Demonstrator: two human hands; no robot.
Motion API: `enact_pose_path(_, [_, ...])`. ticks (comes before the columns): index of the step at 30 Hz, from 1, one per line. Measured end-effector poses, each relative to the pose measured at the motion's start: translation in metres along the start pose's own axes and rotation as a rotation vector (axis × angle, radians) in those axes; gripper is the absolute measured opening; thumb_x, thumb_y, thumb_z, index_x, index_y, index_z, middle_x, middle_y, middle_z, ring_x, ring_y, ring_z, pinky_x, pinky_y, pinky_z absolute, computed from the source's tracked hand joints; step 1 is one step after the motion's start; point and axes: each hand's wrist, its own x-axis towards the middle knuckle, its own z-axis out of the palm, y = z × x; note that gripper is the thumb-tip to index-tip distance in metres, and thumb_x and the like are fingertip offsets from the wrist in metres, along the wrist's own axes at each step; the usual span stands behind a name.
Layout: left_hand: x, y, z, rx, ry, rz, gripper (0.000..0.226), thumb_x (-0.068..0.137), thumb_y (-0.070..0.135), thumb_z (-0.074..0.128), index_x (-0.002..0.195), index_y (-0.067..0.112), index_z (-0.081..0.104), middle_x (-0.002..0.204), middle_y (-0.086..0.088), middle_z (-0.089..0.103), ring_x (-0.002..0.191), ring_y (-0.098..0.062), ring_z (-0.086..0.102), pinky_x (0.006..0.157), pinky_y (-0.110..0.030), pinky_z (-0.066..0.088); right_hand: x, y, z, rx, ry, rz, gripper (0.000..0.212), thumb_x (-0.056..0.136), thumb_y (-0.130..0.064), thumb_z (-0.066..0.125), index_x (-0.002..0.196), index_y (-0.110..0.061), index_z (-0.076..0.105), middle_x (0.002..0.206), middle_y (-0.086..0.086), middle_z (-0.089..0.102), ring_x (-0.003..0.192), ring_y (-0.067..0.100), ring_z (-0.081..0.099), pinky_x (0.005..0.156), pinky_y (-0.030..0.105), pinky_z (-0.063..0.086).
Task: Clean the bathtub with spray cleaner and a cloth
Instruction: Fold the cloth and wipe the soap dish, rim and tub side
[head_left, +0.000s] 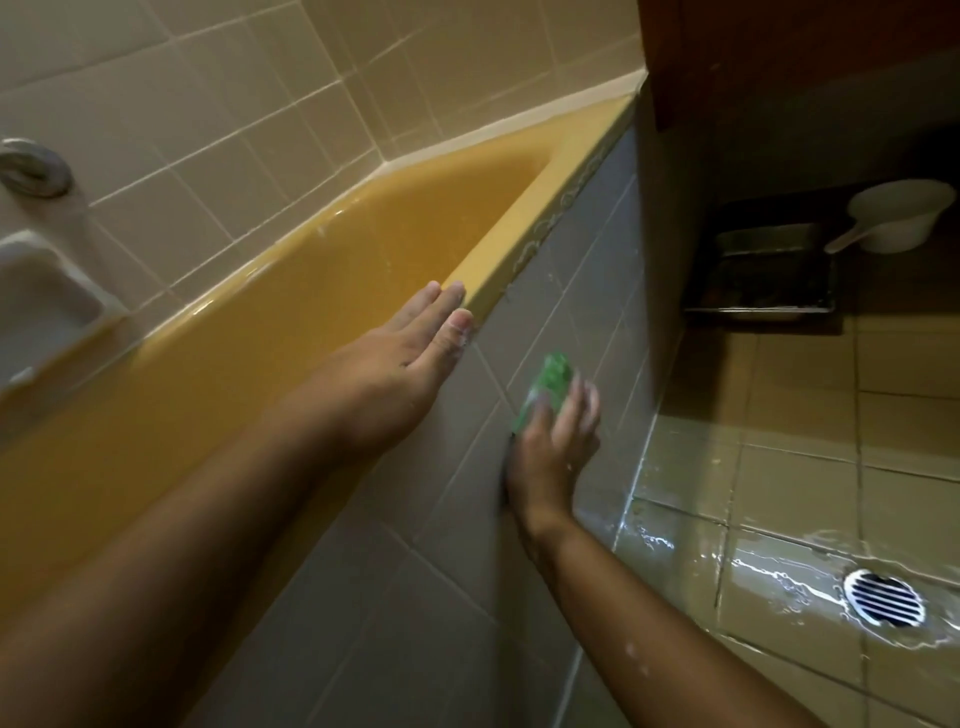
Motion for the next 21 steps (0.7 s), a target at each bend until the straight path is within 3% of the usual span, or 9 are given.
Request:
enact_pose_path(4, [0.006, -0.003, 0.001, -0.062, 0.016, 0.018, 0.083, 0.084, 0.083, 0.006, 0.159, 0.050, 0.014, 0.170, 0.022, 0.003, 0.155, 0.003, 0.003, 0.129, -0.030, 0.004, 0.003, -0.081, 0.001, -0.005, -0.170, -0.450, 0.063, 0.103, -0.048, 0.032, 0.162, -0.026, 0.030, 0.171, 0.004, 0.016, 0.153, 0.016, 0.017, 0.122, 0.035, 0.013])
enact_pose_path(7, [0.012, 0.000, 0.000, -0.080, 0.013, 0.023, 0.087, 0.083, 0.084, 0.005, 0.161, 0.046, 0.011, 0.171, 0.021, 0.003, 0.156, 0.001, 0.003, 0.130, -0.033, 0.007, 0.024, -0.107, 0.001, -0.046, -0.227, -0.634, 0.064, 0.103, -0.047, 0.031, 0.162, -0.024, 0.030, 0.171, 0.004, 0.015, 0.156, 0.019, 0.015, 0.120, 0.021, 0.001])
enact_pose_path(8, [0.014, 0.002, 0.000, -0.060, 0.009, 0.021, 0.090, 0.083, 0.086, 0.003, 0.162, 0.045, 0.011, 0.171, 0.019, 0.002, 0.156, 0.000, 0.002, 0.130, -0.033, 0.006, 0.033, -0.105, 0.002, -0.049, -0.230, -0.655, 0.062, 0.104, -0.045, 0.033, 0.162, -0.023, 0.030, 0.172, 0.004, 0.015, 0.157, 0.019, 0.014, 0.122, 0.023, 0.001])
enact_pose_path(11, [0.025, 0.012, 0.000, 0.014, -0.001, 0.000, 0.089, 0.084, 0.083, 0.002, 0.163, 0.044, 0.009, 0.172, 0.016, -0.001, 0.158, -0.005, 0.005, 0.127, -0.029, 0.007, 0.059, -0.078, 0.006, -0.032, -0.183, -0.534, 0.060, 0.106, -0.043, 0.034, 0.162, -0.025, 0.028, 0.172, 0.003, 0.015, 0.157, 0.019, 0.015, 0.125, 0.041, 0.014])
enact_pose_path(16, [0.045, 0.019, 0.001, 0.055, -0.010, -0.031, 0.092, 0.075, 0.088, -0.003, 0.160, 0.053, 0.001, 0.170, 0.024, -0.005, 0.158, -0.010, 0.009, 0.129, -0.044, 0.014, 0.099, 0.011, 0.005, -0.044, -0.122, -0.194, 0.067, 0.100, -0.052, 0.031, 0.162, -0.028, 0.028, 0.171, 0.001, 0.018, 0.153, 0.025, 0.023, 0.122, 0.040, 0.020])
enact_pose_path(21, [0.056, 0.020, 0.003, 0.093, 0.005, -0.048, 0.085, 0.078, 0.085, 0.001, 0.158, 0.057, 0.000, 0.168, 0.029, -0.005, 0.157, -0.005, 0.008, 0.129, -0.042, 0.014, 0.117, 0.113, -0.010, -0.107, -0.141, 0.144, 0.078, 0.094, -0.055, 0.025, 0.164, -0.021, 0.025, 0.172, 0.005, 0.017, 0.154, 0.031, 0.023, 0.122, 0.044, 0.020])
